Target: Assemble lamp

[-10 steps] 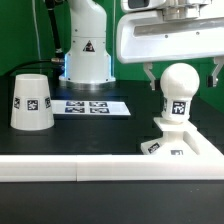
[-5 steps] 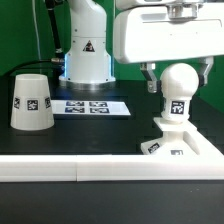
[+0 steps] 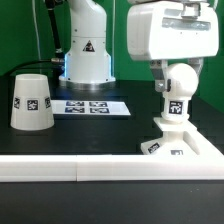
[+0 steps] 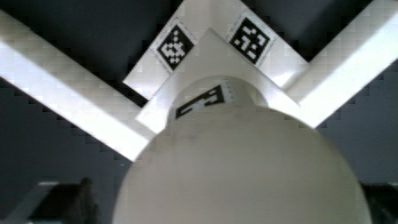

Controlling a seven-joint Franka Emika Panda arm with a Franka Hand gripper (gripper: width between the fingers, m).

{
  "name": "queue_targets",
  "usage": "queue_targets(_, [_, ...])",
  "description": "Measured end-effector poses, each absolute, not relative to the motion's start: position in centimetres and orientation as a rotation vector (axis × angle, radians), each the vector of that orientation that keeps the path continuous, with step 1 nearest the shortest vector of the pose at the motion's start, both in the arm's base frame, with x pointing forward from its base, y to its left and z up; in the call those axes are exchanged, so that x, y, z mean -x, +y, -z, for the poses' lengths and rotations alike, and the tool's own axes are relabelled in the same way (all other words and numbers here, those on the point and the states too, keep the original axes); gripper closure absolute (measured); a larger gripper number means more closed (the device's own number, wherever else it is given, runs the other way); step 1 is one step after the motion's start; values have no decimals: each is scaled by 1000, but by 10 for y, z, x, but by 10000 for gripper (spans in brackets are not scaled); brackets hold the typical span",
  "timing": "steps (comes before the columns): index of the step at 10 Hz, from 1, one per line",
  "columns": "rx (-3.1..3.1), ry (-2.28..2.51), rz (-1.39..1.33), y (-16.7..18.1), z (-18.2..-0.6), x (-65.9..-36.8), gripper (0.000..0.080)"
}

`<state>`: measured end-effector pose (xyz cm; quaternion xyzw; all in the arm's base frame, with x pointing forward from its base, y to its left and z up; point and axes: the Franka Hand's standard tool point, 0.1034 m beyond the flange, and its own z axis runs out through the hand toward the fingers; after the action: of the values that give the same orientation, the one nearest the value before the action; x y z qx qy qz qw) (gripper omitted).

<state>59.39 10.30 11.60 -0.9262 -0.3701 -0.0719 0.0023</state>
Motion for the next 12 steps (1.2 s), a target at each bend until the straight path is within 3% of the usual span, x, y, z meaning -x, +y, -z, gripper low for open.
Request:
queue_targets(6, [2723,-1634,189,105,-115,-596,100])
queue_targets(7, [2728,-1625,189,105,-115,-596,219])
queue_targets(12, [2773,-1537,195,104,-115,-596,222])
